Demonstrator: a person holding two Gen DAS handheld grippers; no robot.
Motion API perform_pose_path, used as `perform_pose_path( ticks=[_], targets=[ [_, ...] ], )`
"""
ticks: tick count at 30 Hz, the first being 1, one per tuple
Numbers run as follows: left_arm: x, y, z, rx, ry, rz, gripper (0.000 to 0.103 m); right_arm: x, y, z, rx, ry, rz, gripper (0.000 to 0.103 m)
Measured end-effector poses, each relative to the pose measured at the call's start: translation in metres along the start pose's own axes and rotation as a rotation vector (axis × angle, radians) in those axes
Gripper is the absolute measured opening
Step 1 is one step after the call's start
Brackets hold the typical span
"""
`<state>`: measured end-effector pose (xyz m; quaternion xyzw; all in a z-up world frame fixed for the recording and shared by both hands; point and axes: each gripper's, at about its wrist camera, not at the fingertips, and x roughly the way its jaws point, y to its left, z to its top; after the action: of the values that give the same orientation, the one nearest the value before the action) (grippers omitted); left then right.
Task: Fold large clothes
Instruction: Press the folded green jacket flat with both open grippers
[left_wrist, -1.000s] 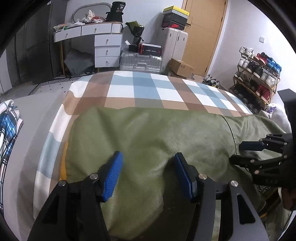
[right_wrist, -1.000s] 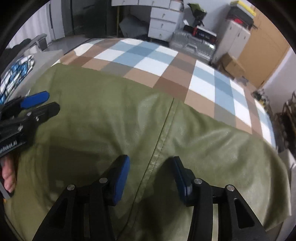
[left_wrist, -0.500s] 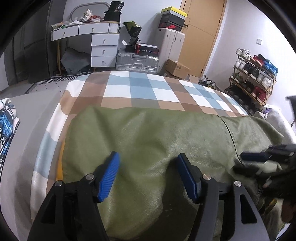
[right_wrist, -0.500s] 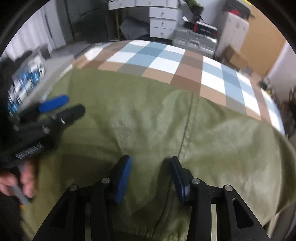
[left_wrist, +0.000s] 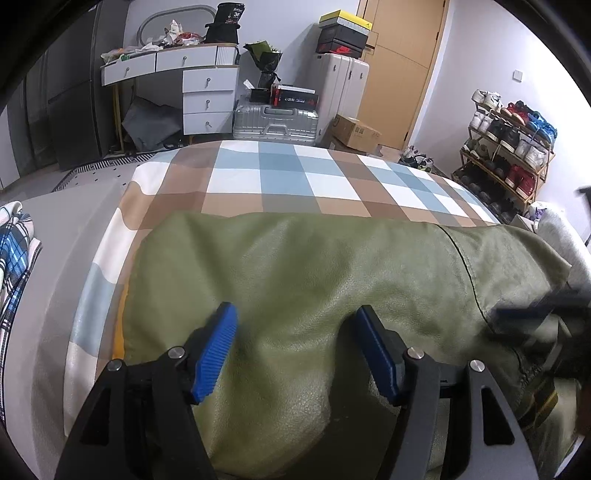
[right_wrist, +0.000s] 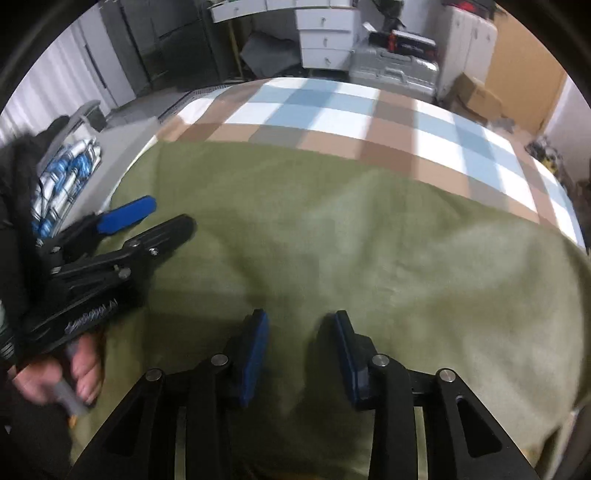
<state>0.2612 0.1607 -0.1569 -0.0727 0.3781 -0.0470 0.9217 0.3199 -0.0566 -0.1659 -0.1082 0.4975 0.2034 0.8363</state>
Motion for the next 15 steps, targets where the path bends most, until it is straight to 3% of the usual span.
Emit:
perform_pose_path(
  ticks=[2, 3, 5, 6, 7, 8, 12, 13, 14, 15],
  targets=[
    [0.000, 0.000, 0.000, 0.001, 0.000, 0.002, 0.062, -0.026, -0.052, -0.005, 0.044, -0.101, -0.146, 0.043],
    [0.000, 0.000, 0.000, 0.002, 0.000, 0.003, 0.062, -0.030, -0.070, -0.008, 0.063, -0.108, -0.203, 0.045],
    [0.000, 0.000, 0.000, 0.004, -0.001, 0.006, 0.062, -0.019, -0.121, -0.019, 0.134, -0.031, -0.308, 0.045],
    [0.000, 0.000, 0.000, 0.003, 0.000, 0.005, 0.062, -0.011, -0.135, -0.024, 0.147, 0.013, -0.306, 0.045],
    [0.000, -0.001, 0.000, 0.005, -0.001, 0.006, 0.063, -0.002, -0.145, -0.033, 0.154, 0.041, -0.252, 0.045],
    [0.000, -0.001, 0.000, 0.006, -0.001, 0.009, 0.063, -0.002, -0.146, -0.039, 0.140, 0.018, -0.239, 0.045],
    [0.001, -0.001, 0.000, 0.009, 0.001, 0.014, 0.063, -0.006, -0.133, -0.033, 0.104, 0.045, -0.289, 0.044],
    [0.001, -0.001, 0.000, 0.010, 0.001, 0.016, 0.063, -0.013, -0.132, -0.026, 0.096, 0.043, -0.240, 0.034],
    [0.001, -0.002, 0.000, 0.012, 0.001, 0.018, 0.063, -0.025, -0.132, -0.018, 0.101, -0.001, -0.161, 0.032],
    [0.001, -0.002, 0.000, 0.012, 0.002, 0.019, 0.063, -0.035, -0.134, -0.014, 0.108, -0.048, -0.138, 0.033]
  ],
)
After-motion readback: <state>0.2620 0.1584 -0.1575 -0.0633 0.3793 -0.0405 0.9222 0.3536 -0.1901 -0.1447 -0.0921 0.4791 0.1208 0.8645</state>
